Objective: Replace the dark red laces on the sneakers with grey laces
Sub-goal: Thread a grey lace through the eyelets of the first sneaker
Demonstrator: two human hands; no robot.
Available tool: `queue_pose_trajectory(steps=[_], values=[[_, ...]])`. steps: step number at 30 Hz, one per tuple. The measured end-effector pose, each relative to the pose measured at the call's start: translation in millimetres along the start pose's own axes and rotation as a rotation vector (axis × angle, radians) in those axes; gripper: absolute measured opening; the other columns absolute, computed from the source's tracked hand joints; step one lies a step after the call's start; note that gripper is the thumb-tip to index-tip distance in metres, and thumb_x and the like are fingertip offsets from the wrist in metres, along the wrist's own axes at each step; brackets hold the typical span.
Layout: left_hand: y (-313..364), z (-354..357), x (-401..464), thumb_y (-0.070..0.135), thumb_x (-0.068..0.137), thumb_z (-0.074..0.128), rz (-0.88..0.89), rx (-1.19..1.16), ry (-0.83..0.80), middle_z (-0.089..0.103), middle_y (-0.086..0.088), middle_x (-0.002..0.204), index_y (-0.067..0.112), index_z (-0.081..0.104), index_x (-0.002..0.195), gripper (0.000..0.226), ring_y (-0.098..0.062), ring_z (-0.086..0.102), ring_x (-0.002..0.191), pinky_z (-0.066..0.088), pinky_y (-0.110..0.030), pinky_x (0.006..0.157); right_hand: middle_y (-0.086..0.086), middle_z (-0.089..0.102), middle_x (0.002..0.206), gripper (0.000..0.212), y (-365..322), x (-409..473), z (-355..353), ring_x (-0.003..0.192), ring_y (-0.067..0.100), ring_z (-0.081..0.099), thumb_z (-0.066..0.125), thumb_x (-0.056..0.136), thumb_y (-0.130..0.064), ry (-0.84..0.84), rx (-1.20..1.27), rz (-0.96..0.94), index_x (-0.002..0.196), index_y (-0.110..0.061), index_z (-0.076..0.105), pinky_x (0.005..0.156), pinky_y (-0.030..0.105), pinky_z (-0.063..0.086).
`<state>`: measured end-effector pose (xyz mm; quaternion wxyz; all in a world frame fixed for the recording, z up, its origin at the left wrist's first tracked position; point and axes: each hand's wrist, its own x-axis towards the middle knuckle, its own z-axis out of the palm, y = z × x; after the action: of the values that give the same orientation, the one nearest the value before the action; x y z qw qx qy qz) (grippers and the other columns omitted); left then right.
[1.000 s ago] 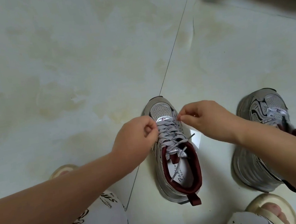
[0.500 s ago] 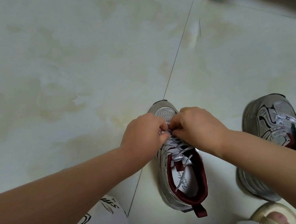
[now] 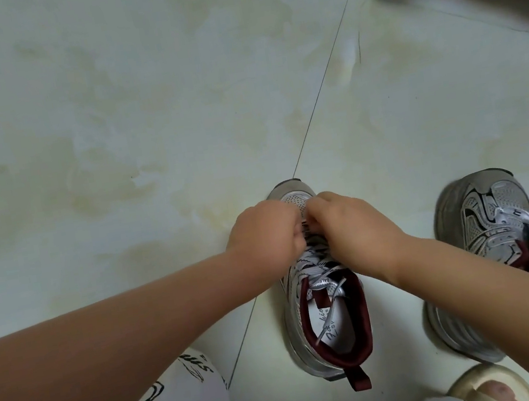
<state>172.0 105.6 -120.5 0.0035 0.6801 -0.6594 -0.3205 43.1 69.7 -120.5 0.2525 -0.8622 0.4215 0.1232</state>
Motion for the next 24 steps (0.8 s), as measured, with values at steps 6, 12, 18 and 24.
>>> queue_pose_trajectory(steps=[6,12,18,24], values=[[-15,13,-11,0.012,0.087,0.052,0.118,-0.187,0.056,0.045,0.004,0.079,0.015,0.052,0.077,0.010,-0.014,0.044,0.072,0.032,-0.024,0.064,-0.005,0.049,0.081,0.015,12,-14,12,0.078,0.017,0.046,0.047,0.091,-0.007,0.078,0.363,0.116,0.081,-0.018,0.048,0.067,0.028,0.033],[-12,14,-10,0.026,0.086,0.059,0.123,-0.161,0.072,0.049,0.006,0.084,0.016,0.060,0.086,0.009,-0.014,0.051,0.080,0.038,-0.026,0.072,0.000,0.060,0.080,0.011,10,-14,4,0.076,0.018,0.053,0.055,0.090,-0.018,0.052,0.468,0.169,0.081,-0.022,0.061,0.070,0.029,0.042],[-7,9,-5,0.020,0.091,0.050,0.121,-0.067,0.034,0.054,0.001,0.090,0.014,0.060,0.086,0.012,-0.018,0.053,0.082,0.037,-0.027,0.072,0.006,0.058,0.095,0.009,5,-8,0,0.087,0.026,0.053,0.051,0.089,-0.013,0.011,0.091,0.086,0.095,-0.012,0.057,0.071,0.033,0.039],[-10,15,-11,0.020,0.093,0.049,0.087,-0.134,0.071,0.047,0.004,0.089,0.018,0.052,0.086,0.008,-0.016,0.049,0.082,0.033,-0.024,0.071,-0.001,0.055,0.088,0.007,10,-17,5,0.080,0.018,0.047,0.050,0.090,-0.010,0.101,0.294,0.094,0.088,-0.015,0.054,0.068,0.029,0.034]])
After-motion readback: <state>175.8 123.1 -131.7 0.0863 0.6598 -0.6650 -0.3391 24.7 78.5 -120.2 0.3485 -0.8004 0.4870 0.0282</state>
